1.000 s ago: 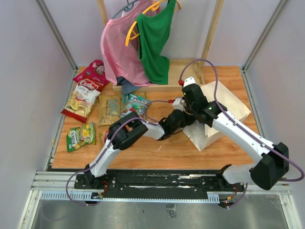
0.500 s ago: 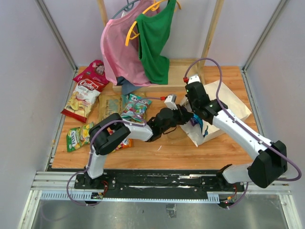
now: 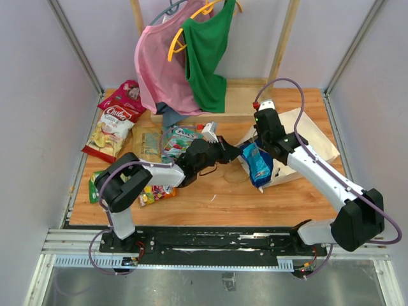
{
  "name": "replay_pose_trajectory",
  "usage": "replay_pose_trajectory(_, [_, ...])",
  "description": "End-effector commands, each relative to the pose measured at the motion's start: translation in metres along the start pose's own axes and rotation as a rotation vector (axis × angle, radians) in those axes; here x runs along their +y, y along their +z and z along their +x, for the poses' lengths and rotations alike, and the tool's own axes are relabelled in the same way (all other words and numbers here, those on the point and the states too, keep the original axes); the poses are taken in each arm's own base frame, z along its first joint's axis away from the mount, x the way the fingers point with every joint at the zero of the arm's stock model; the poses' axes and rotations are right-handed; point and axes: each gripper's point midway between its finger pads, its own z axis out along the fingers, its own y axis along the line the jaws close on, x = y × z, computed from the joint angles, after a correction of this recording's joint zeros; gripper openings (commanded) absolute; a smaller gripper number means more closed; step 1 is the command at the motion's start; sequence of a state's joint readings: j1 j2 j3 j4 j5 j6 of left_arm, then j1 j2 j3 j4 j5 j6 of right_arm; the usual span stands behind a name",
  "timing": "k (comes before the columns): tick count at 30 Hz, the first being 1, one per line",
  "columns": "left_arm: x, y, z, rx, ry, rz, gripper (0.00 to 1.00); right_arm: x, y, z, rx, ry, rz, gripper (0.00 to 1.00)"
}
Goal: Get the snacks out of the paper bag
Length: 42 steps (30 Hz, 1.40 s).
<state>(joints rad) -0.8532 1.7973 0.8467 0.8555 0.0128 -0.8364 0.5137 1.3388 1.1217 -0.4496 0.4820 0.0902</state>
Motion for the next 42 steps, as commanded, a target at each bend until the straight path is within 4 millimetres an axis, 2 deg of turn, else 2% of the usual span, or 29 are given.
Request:
replay_pose_trajectory(1, [-0.053, -0.013, -0.038, -0.031, 0.040, 0.216, 0.01, -0.016, 0.000, 0.007, 0.014, 0.034, 0.049, 0.01])
replay_pose_trajectory(6, [-0.084, -0.035, -0.058, -0.009, 0.103, 0.334, 0.01, -0.022, 0.000, 0.009, 0.019, 0.045, 0.057, 0.01])
replay_pose_trajectory(13, [-0.128, -0.079, -0.100, -0.064, 0.294, 0.358, 0.01, -0.022, 0.002, 0.010, 0.023, 0.058, 0.052, 0.01])
replay_pose_trajectory(15, [-0.137, -0.093, -0.116, -0.105, 0.330, 0.333, 0.01, -0.021, 0.002, 0.011, 0.024, 0.059, 0.049, 0.01])
replay_pose_trajectory(18, [-0.134, -0.110, -0.138, -0.165, 0.373, 0.232, 0.01, -0.020, 0.003, 0.011, 0.026, 0.059, 0.042, 0.01])
replay_pose_trajectory(22, [-0.104, -0.124, -0.157, -0.211, 0.403, 0.014, 0.00, -0.018, 0.003, 0.011, 0.024, 0.060, 0.032, 0.01])
replay_pose_trajectory(25, [-0.069, -0.127, -0.165, -0.226, 0.410, -0.179, 0.01, -0.015, 0.003, 0.010, 0.023, 0.064, 0.018, 0.01])
replay_pose_trajectory(29, [-0.033, -0.112, -0.150, -0.157, 0.451, -0.302, 0.01, -0.015, 0.002, 0.010, 0.022, 0.065, 0.016, 0.01])
replay_pose_trajectory(35, [0.013, -0.076, -0.121, -0.023, 0.493, -0.416, 0.01, -0.016, 0.001, 0.012, 0.022, 0.061, 0.017, 0.01])
replay_pose_trajectory(39, [0.033, -0.058, -0.119, -0.022, 0.508, -0.486, 0.00, -0.016, 0.000, 0.014, 0.021, 0.060, 0.016, 0.01])
replay_pose_trajectory(42, [0.037, -0.048, -0.127, -0.050, 0.514, -0.512, 0.01, -0.011, 0.000, 0.015, 0.022, 0.062, -0.017, 0.01])
